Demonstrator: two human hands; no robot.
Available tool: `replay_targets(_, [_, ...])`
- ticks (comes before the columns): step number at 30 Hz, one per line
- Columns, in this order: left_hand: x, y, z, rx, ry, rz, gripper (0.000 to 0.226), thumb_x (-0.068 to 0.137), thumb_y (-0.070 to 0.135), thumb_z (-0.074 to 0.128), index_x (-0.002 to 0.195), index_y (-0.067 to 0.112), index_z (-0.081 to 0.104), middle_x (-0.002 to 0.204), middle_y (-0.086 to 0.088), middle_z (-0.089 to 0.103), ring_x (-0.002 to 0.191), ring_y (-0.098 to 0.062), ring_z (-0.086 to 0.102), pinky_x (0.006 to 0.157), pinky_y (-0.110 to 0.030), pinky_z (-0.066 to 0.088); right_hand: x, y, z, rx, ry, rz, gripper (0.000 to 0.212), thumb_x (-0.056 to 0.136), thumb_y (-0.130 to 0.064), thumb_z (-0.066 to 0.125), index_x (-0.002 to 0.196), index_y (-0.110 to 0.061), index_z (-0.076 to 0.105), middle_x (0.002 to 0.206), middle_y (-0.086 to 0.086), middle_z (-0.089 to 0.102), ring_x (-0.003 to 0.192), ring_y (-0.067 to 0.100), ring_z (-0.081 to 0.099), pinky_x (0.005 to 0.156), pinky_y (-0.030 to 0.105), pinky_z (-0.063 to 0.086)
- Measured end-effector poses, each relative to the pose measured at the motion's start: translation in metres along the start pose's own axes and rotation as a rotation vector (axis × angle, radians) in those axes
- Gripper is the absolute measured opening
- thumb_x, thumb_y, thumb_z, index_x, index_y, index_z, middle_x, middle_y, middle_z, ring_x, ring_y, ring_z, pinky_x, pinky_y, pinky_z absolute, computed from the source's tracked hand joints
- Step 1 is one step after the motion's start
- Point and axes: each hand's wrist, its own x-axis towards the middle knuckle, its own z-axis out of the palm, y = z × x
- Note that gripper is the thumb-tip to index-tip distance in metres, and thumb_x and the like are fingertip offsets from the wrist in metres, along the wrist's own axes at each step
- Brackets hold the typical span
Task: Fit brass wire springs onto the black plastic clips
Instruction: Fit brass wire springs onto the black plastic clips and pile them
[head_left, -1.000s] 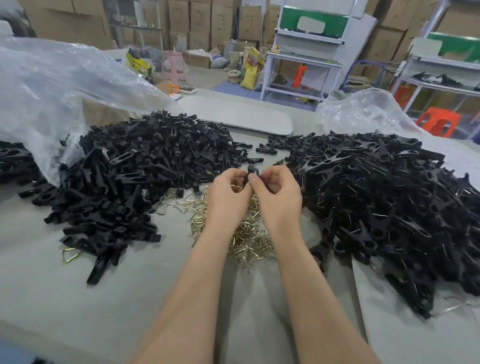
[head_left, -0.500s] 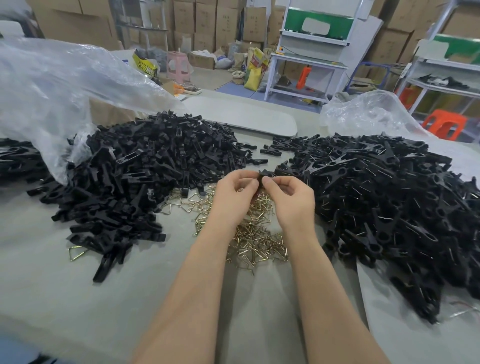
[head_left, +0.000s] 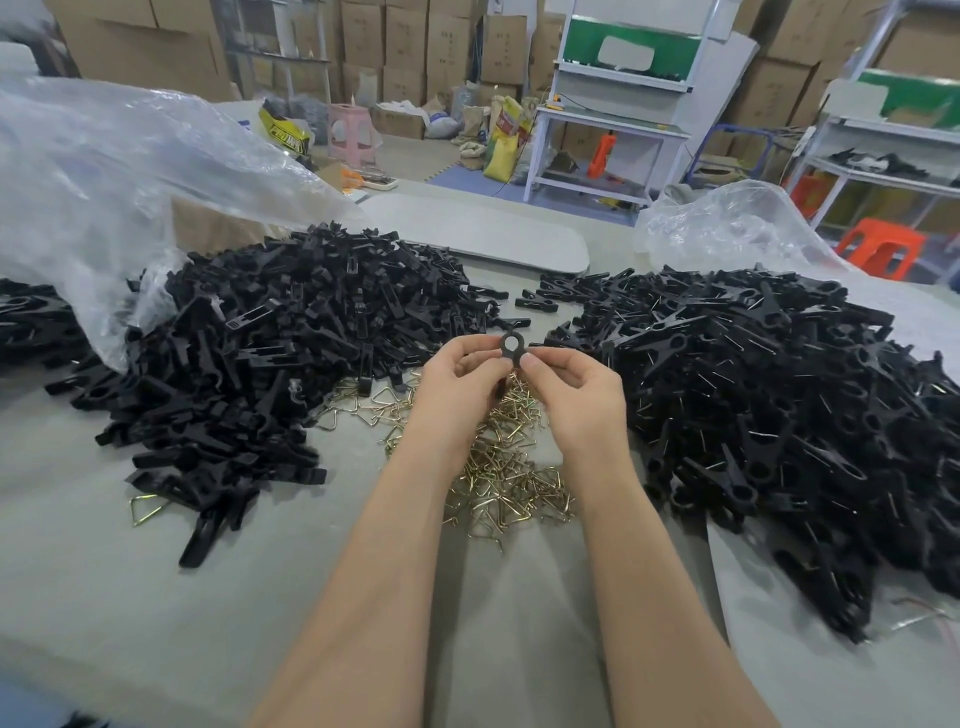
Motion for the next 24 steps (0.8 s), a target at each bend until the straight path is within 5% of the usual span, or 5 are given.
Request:
replay_targets(5, [-0.003, 0.003, 0.001, -0.015, -0.022, -0.011, 0.015, 0.091, -0.001, 0.054, 0.097, 0.011, 0.06, 0.084, -0.005, 0.063, 0.083, -0.016, 0.061, 0.089, -0.032, 0.052, 0.001, -0.001, -0.003, 0.006, -0.03, 0.013, 0.021, 0.085, -0.004, 0.066, 0.078, -0.024, 0.069, 0.085, 0.005, 0.073, 0.091, 0.022, 0.069, 0.086, 0.032, 0.053])
replay_targets(11, [-0.006, 0.008, -0.007, -0.036, -0.177, -0.062, 0.019, 0.089, 0.004, 0.06, 0.106, 0.011, 0.061, 0.058, 0.011, 0.064, 0.066, -0.003, 0.064, 0.084, -0.024, 0.054, 0.001, -0.008, -0.009, 0.282, -0.127, 0.224, 0.014, 0.09, 0.001, 0.057, 0.086, -0.007, 0.068, 0.078, 0.004, 0.07, 0.072, 0.011, 0.066, 0.073, 0.023, 0.056])
replay_targets(17, [-0.007, 0.01, -0.007, -0.018, -0.239, -0.125, 0.01, 0.087, 0.011, 0.064, 0.09, 0.018, 0.07, 0.081, 0.004, 0.068, 0.071, -0.004, 0.06, 0.067, -0.017, 0.047, 0.001, -0.012, -0.013, 0.397, -0.157, 0.327, 0.01, 0.09, -0.002, 0.059, 0.095, 0.001, 0.066, 0.082, 0.009, 0.07, 0.07, 0.011, 0.068, 0.064, 0.019, 0.054])
replay_targets(21, [-0.003, 0.013, -0.01, -0.318, -0.052, -0.062, 0.009, 0.085, 0.001, 0.063, 0.091, 0.006, 0.065, 0.086, -0.003, 0.068, 0.078, -0.009, 0.066, 0.076, -0.018, 0.056, 0.004, -0.003, -0.015, -0.265, -0.014, 0.152, 0.012, 0.089, -0.018, 0.065, 0.098, -0.013, 0.061, 0.092, 0.004, 0.07, 0.077, 0.011, 0.069, 0.076, 0.028, 0.057])
replay_targets(24, [0.001, 0.016, -0.017, -0.601, 0.072, -0.119, 0.015, 0.083, -0.002, 0.063, 0.098, -0.003, 0.064, 0.095, -0.012, 0.068, 0.088, -0.015, 0.07, 0.074, -0.019, 0.056, -0.001, 0.004, -0.012, -0.822, -0.163, 0.107, 0.017, 0.086, -0.033, 0.067, 0.1, -0.023, 0.062, 0.096, -0.007, 0.065, 0.079, 0.004, 0.058, 0.076, 0.024, 0.046])
